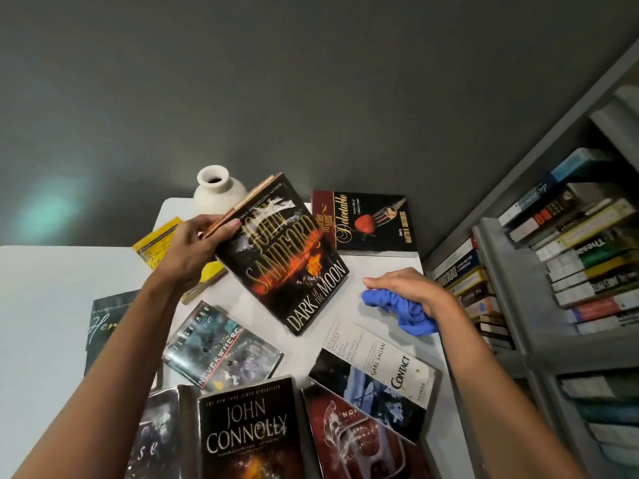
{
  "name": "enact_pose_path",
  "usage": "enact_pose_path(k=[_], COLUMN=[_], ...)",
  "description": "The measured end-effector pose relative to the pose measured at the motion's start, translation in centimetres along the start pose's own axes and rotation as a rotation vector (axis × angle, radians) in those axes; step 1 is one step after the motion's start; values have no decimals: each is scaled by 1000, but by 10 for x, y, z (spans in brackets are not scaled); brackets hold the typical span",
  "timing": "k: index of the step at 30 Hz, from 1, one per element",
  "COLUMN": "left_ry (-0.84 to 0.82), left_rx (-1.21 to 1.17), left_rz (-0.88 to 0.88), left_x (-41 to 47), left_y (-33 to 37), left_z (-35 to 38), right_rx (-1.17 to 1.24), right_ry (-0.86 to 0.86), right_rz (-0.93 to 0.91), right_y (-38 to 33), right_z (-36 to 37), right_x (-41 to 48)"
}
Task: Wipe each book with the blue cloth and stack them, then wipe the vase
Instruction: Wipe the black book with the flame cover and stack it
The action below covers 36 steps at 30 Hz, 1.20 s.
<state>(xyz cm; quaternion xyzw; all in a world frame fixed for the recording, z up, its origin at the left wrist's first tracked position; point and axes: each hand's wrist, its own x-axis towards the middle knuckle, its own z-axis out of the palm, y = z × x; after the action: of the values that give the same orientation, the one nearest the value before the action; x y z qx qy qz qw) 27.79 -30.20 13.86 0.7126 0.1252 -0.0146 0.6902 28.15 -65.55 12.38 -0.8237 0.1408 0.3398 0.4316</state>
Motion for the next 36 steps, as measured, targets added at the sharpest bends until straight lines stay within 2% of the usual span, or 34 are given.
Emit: enact_pose_path(k=[6, 9, 14, 18, 23, 27, 30, 33, 36], left_ry=[71, 63, -28, -148, -273, -197, -105, -81, -62], left_rx=[-170, -328, -490, -561, -621, -599, -552, -565, -551], left_rz=[57, -17, -153, -243, -404, -430, -385, -349, -319], left_x=[-30, -51, -83, -108, -127, -136, -144, -152, -155], left_y=[24, 29, 15, 8, 9, 3, -4, -7, -7], left_z=[-6, -8, -9, -8, -1, 14, 30, 39, 40], right_rx=[242, 407, 641, 584, 361, 254, 293, 361, 366], right_ry=[-44, -117, -146, -78, 19, 59, 90, 132, 366], right_rz=[8, 1, -66, -126, -153, -194, -218, -240, -317], right_y=[-34, -36, -27, -20, -11, -9, -12, -14, -15], right_z=[28, 30, 14, 6, -2, -2, -1, -1, -2], right_x=[-16, -29, -59, -79, -98, -112, -120, -126, -131])
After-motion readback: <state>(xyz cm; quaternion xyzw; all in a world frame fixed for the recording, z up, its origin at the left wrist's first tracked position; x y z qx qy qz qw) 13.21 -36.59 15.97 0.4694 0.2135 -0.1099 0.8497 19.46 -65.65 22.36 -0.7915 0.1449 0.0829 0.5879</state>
